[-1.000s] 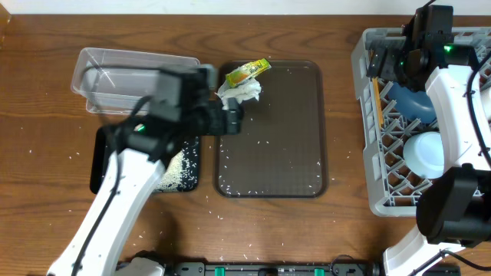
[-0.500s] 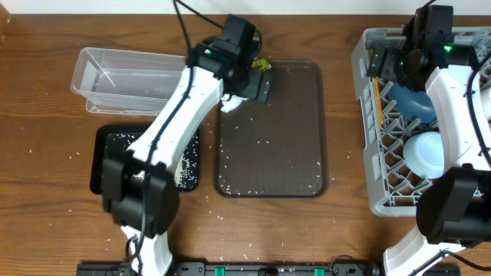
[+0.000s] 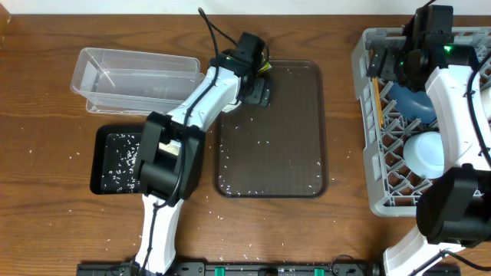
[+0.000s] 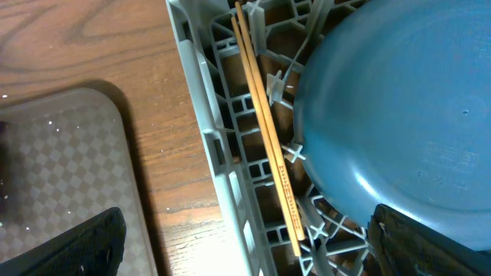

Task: Sort waste into correct bins and load items into the dishwasher rack
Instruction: 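Reach the left gripper to the tissue and wrapper and grasp the tissue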

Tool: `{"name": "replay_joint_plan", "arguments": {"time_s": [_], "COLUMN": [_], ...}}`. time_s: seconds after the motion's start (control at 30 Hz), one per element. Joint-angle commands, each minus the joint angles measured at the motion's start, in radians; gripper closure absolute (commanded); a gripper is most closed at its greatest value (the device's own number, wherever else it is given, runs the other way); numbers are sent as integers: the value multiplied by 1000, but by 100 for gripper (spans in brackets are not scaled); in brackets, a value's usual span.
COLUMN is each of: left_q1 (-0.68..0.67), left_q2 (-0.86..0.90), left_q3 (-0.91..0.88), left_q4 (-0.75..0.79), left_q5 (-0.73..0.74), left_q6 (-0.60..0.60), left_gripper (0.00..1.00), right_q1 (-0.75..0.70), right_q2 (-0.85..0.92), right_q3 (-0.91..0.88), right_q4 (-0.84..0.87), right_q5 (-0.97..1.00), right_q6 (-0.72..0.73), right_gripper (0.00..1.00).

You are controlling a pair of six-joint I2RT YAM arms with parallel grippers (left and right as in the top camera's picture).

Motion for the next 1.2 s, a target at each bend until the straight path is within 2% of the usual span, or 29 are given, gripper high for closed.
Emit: {"name": "replay_joint_plan", "arguments": {"time_s": [0.0,0.1,0.2,0.27,0.33,0.4,0.57,0.8,1.0,1.17], "left_q1": [0,0,0,0,0,-2,-12,-9,8,44], "left_q2": [29,42,43,43,43,40,-14,-196,-381,-468], "left_q3": [16,16,13,13,13,13,13,13,13,13], "left_q4": [0,1,0,-2,-9,-21,-107,-235,-259,-255], "left_q5": [-57,-57,-57,-57,-56,-56,-48,-48,-49,-50], "left_q6": [9,9,8,8,8,8,-26,-178,-184,-183], "left_gripper": [12,12,22,35,55,69,93,94,94,94], "right_q1": [-5,-5,-5,-5,-5,-5,-5,-5,-5,-5], "right_q2": [-5,-5,-5,-5,-5,-5,-5,-5,-5,-5], "right_q3": [19,19,19,19,19,19,19,19,19,19], "right_q4": [-1,-1,-1,-1,-1,-1,-1,-1,-1,-1], "right_q5": [0,0,0,0,0,0,0,0,0,0], "right_q6": [0,-1,-1,-1,-1,0,-1,-1,-1,-1], "right_gripper": [1,1,1,1,1,1,1,1,1,1]}}
